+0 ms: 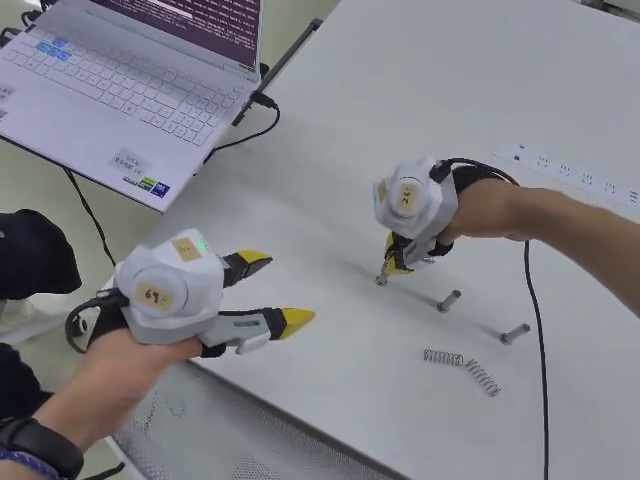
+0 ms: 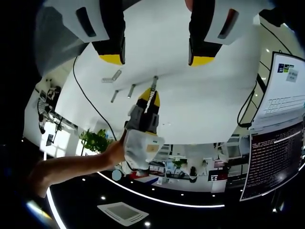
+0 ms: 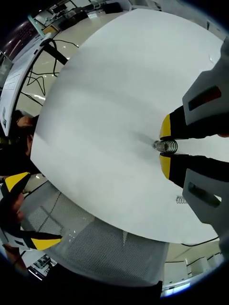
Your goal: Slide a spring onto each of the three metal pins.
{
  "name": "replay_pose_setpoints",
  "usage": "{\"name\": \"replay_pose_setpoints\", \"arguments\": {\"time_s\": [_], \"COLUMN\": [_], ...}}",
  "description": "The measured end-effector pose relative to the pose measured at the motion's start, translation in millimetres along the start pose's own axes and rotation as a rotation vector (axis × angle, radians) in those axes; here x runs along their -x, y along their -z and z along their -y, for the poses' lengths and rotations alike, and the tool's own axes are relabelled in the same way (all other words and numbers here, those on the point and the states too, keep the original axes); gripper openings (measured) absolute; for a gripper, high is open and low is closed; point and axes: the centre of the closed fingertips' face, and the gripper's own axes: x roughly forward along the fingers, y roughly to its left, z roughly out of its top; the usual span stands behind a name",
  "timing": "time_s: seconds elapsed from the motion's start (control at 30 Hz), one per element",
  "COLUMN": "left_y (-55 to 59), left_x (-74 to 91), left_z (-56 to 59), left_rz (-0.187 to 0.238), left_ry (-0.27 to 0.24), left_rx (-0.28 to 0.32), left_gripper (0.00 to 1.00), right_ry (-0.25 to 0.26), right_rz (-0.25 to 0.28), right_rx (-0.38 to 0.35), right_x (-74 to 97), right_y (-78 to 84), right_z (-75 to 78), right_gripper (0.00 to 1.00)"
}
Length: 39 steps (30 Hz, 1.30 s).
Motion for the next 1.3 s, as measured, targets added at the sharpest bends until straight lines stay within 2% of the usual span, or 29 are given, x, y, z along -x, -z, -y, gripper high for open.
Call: {"name": "replay_pose_setpoints", "arguments": {"time_s": [0.67, 1.03, 1.2, 1.3], "left_y": [1.2, 1.9, 2.2, 2.2], "left_x": [-3.4, -4.2, -3.8, -4.0], "left_z": [0.6, 1.6, 1.8, 2.3], "left_rz": [-0.006, -0.009, -0.010, -0.010], "left_ry": [0.005, 0.006, 0.006, 0.006], "left_rx": [0.006, 0.006, 0.006, 0.006], "left_gripper": [0.48, 0.48, 0.48, 0.48], "right_ry": [0.010, 0.013, 0.020, 0.004], "right_rz": [-0.010, -0.004, 0.001, 0.006], "right_rx": [-0.036, -0.050, -0.054, -0.055], "right_x": [-28.3, -30.4, -27.0, -23.2], "right_y": [4.9, 6.3, 7.1, 6.7], "right_z": [1.7, 0.0, 1.4, -2.8], "right_gripper": [0.09, 0.10, 0.15, 0.20]}}
